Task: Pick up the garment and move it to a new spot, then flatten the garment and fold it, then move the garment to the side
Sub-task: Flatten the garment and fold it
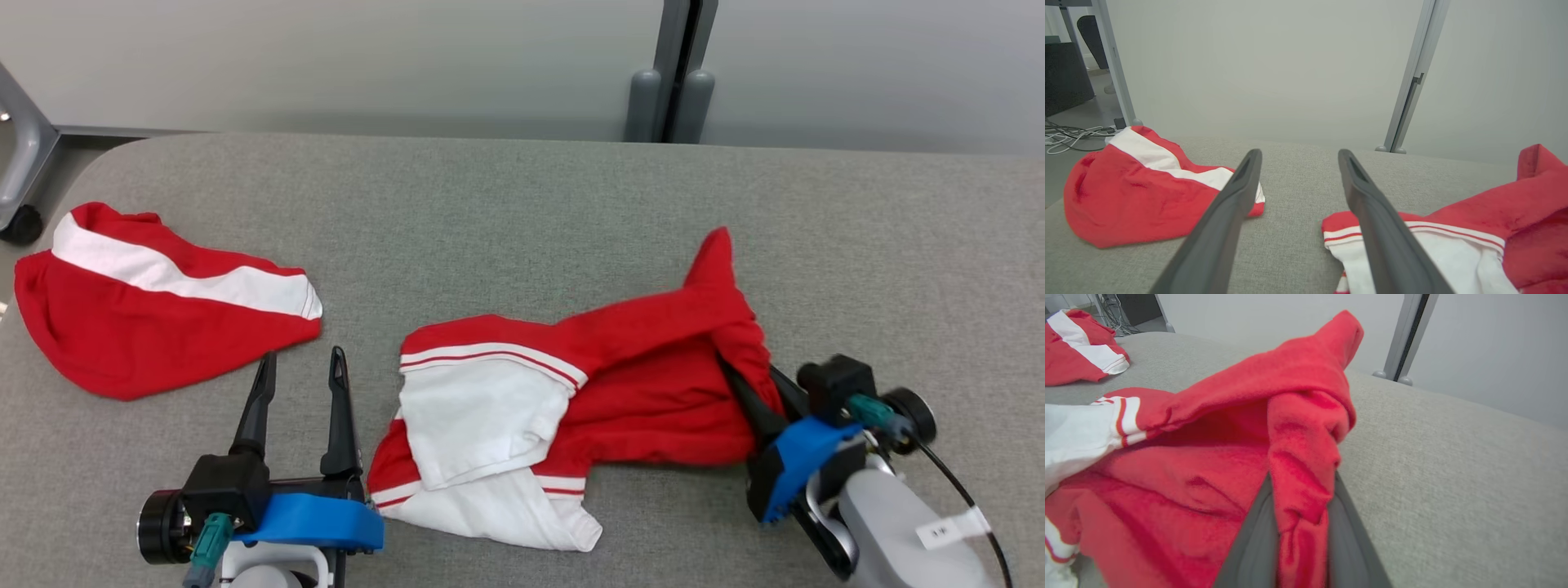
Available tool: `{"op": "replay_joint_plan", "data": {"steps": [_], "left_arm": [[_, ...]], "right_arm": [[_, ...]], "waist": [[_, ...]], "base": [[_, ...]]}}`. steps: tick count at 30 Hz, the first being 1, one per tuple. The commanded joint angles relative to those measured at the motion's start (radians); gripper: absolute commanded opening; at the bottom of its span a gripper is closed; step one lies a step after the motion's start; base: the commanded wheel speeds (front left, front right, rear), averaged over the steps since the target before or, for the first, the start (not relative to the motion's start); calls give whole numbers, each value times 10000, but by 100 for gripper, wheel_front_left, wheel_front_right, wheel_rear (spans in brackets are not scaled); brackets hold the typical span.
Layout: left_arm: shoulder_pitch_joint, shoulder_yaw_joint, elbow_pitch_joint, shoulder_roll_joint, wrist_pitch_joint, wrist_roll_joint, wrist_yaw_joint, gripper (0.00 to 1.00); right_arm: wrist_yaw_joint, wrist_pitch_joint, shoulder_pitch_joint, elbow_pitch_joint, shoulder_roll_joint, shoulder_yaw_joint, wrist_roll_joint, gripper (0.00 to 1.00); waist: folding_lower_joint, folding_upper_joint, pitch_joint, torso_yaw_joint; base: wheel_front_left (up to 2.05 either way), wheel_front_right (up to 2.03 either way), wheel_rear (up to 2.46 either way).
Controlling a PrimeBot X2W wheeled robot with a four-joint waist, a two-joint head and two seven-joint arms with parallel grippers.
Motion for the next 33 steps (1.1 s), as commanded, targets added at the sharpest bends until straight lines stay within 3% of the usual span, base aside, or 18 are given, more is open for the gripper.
{"op": "replay_joint_plan", "data": {"steps": [1, 6, 11, 16, 23, 25, 33], "left_arm": [[74, 10, -16, 0, -28, -35, -30, 100], [154, -8, -38, -1, -30, -102, -3, 100], [74, -101, 8, -1, -28, -140, 12, 100], [-47, -222, 26, -1, -28, -177, -57, 100], [-193, -402, 12, -1, -28, -233, -15, 100], [-177, -389, -7, -1, -30, -259, 26, 100], [24, -225, -30, -3, -28, -227, 70, 100]], "right_arm": [[1, -8, 470, -303, -173, -286, -178, 0], [1, 455, 1454, -1106, -394, -1131, -556, 0], [1, 841, 1895, -1863, -174, -1576, -967, 0], [1, 1133, 1434, -2160, 183, -1291, -1410, 0], [1, 1120, 499, -910, 781, -115, -2129, 0], [1, 899, 293, -465, 1008, 228, -2032, 100], [1, 154, 83, 253, 1325, 852, -1343, 100]], "waist": [[1, -1, -101, -84], [1, -1, -133, -193], [1, -1, -119, -176], [1, -1, -56, -31], [1, -1, 120, 364], [1, -1, 143, 421], [1, -1, 105, 314]], "base": [[0, 0, 0], [0, 0, 0], [0, 0, 0], [0, 0, 0], [0, 0, 0], [0, 0, 0], [0, 0, 0]]}}
